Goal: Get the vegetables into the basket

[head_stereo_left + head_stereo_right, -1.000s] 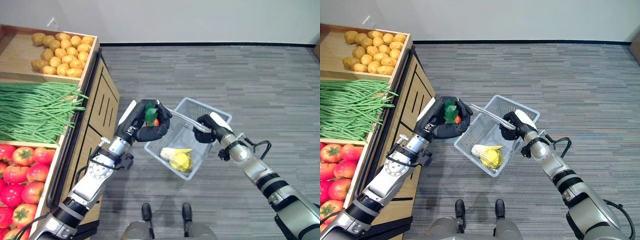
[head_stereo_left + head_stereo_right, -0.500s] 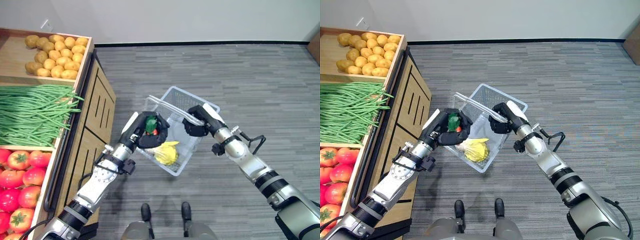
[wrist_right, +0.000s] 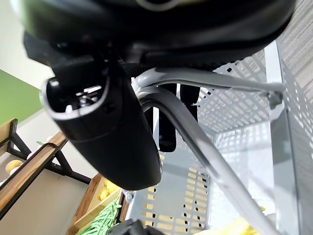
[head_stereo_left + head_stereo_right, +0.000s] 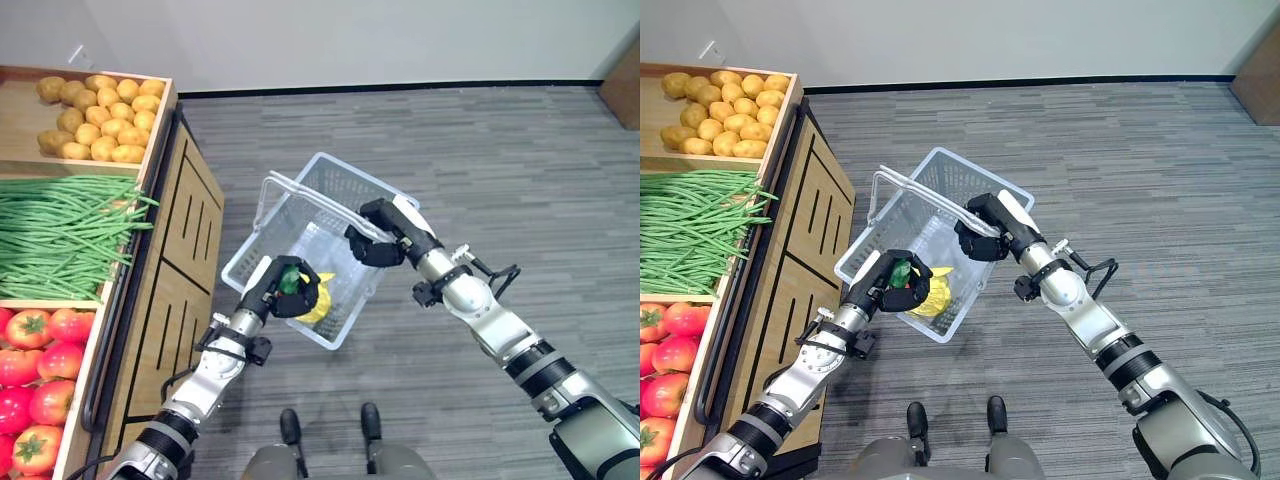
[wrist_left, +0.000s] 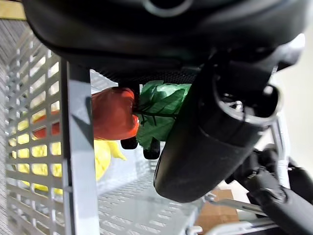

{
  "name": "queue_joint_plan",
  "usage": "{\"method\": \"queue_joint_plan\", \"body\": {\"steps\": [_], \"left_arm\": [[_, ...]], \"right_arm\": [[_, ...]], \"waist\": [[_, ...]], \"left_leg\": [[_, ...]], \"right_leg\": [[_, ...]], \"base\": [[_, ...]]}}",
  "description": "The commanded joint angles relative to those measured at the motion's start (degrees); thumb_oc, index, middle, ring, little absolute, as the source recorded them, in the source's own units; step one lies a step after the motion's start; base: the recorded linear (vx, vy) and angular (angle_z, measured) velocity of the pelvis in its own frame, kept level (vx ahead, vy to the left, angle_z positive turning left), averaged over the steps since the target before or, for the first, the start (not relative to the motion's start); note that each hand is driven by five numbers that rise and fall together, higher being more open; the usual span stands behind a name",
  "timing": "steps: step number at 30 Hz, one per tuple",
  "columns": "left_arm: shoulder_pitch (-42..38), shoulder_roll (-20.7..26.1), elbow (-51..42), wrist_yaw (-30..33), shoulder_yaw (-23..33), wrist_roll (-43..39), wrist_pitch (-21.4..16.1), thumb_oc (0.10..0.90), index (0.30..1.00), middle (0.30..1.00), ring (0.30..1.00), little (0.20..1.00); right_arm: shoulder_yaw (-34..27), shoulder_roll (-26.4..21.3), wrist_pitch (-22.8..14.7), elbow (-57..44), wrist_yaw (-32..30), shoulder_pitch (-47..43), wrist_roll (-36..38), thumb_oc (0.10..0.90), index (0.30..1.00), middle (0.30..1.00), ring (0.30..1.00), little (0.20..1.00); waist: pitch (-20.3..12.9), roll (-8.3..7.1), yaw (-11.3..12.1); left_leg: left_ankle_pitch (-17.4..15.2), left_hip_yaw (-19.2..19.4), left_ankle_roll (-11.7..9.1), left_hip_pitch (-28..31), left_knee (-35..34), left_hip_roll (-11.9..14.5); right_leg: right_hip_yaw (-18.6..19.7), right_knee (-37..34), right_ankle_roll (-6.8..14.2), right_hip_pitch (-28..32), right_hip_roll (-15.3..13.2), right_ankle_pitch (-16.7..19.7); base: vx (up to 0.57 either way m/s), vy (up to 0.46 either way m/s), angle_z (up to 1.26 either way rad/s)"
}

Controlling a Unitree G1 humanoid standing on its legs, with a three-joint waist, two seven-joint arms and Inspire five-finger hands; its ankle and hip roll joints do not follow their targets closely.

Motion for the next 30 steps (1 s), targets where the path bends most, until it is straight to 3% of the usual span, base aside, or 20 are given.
{"method": "queue_joint_plan", "body": {"steps": [1, 17, 22, 24, 30], "left_arm": [[-7.07, -0.12, 2.3, 2.9, -2.84, 3.4, -3.54, 0.9, 1.0, 1.0, 1.0, 1.0], [-8.55, 3.27, -3.28, 2.38, -3.69, 10.64, -3.35, 0.9, 1.0, 1.0, 1.0, 1.0], [-4.98, 6.51, -15.11, -0.45, -0.89, 3.86, -5.12, 0.9, 1.0, 1.0, 1.0, 1.0], [1.22, 10.1, -25.08, -4.96, 3.06, -5.69, -6.54, 0.9, 1.0, 1.0, 1.0, 1.0], [9.49, 16.19, -31.52, -8.48, 7.66, -10.99, -7.87, 0.9, 1.0, 1.0, 1.0, 1.0]], "right_arm": [[-4.13, 3.41, -9.4, -9.82, -2.79, -6.88, 5.88, 0.4, 0.3, 0.3, 0.3, 0.3], [-3.32, 2.43, -7.94, -6.29, -1.58, -4.72, 3.54, 0.4, 0.3, 0.3, 0.3, 0.3], [-6.82, 1.85, -7.38, -2.57, -2.64, -0.22, 1.29, 0.4, 0.3, 0.3, 0.3, 0.3], [-10.03, 1.96, -7.15, 0.77, -3.79, 3.22, 0.48, 0.4, 0.3, 0.3, 0.3, 0.3], [-12.77, 1.69, -7.22, 8.46, -5.48, 6.01, -1.73, 0.4, 0.3, 0.3, 0.3, 0.3]], "waist": [[-5.77, -3.78, 0.08], [-6.24, -3.57, -0.08], [-6.36, -3.43, 0.45], [-6.52, -3.08, 1.27], [-6.41, -2.56, 2.74]], "left_leg": [[-3.18, 0.61, -3.96, 2.97, 0.03, 1.86], [-3.5, 0.61, -4.12, 3.69, 0.03, 2.08], [-3.4, -0.25, -4.05, 3.59, 0.03, 2.15], [-3.3, -0.8, -4.02, 3.61, 0.03, 2.07], [-3.01, -1.71, -4.12, 3.52, 0.03, 1.91]], "right_leg": [[-2.6, 0.67, 6.39, -0.26, -6.66, 1.13], [-2.55, 0.63, 6.36, 0.46, -6.51, 1.05], [-3.25, 0.63, 6.32, 0.9, -6.58, 0.86], [-3.67, 0.52, 6.25, 1.27, -6.63, 0.8], [-4.5, 0.4, 6.24, 1.75, -6.75, 0.73]], "base": [[-0.01, -0.008, -0.06], [0.0, -0.002, -0.02], [0.0, -0.012, 0.05], [0.0, 0.0, 0.0], [0.0, -0.004, 0.07]]}}
